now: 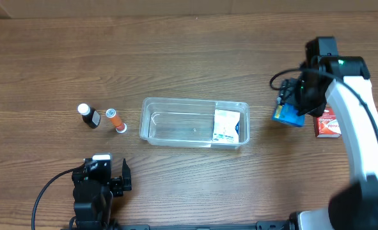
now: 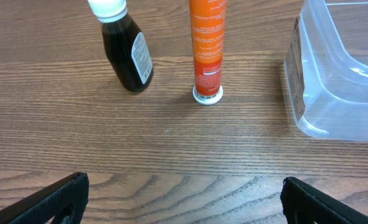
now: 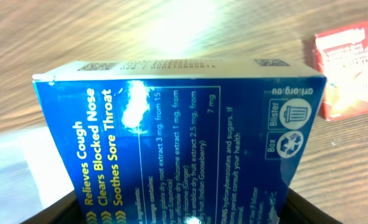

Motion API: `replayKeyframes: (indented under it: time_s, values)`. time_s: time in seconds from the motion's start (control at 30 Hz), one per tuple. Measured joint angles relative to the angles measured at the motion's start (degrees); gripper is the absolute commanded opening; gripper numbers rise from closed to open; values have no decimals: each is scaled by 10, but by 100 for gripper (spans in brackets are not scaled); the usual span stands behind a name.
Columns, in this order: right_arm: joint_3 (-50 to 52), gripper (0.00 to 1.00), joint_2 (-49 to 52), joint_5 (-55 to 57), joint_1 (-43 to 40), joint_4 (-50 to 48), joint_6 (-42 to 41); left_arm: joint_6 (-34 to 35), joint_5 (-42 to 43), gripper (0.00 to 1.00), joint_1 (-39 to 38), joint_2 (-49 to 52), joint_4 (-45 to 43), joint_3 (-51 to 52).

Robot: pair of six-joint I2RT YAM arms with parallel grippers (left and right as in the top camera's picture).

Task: Pack container
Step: 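Carry the blue box into the container beside the Hansaplast box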

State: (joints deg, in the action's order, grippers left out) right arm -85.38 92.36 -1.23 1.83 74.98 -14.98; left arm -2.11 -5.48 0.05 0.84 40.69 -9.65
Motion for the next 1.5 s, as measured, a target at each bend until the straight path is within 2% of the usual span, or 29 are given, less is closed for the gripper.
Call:
replayKeyframes:
  time_s: [0.03,0.07,0.17,0.27,0.43,0.6,0.67,0.93,1.1,1.33,1.5]
  values:
    - [-2,62,-8,0,7,2,-5,0,0,100,0,0,0,0]
    - [-10,62,-50,-2,53,10,-12,0,0,100,0,0,0,0]
    - [-11,63,-86,0,162,0,-51,0,0,100,0,0,0,0]
    - [-6,63,-71,-5,263,-57,-101,0,0,100,0,0,0,0]
    - [4,63,-5,-3,352,-111,-170,0,0,100,0,0,0,0]
    - [6,63,83,-4,368,-129,-195,0,0,100,0,0,0,0]
    - [7,66,113,-3,368,-130,-202,0,0,100,0,0,0,0]
    - [11,66,123,-3,368,-163,-229,0,0,100,0,0,0,0]
    - [11,79,123,-2,368,-163,-234,0,0,100,0,0,0,0]
    - [11,81,123,-2,368,-152,-225,0,0,100,0,0,0,0]
    - [11,91,123,0,368,-151,-212,0,0,100,0,0,0,0]
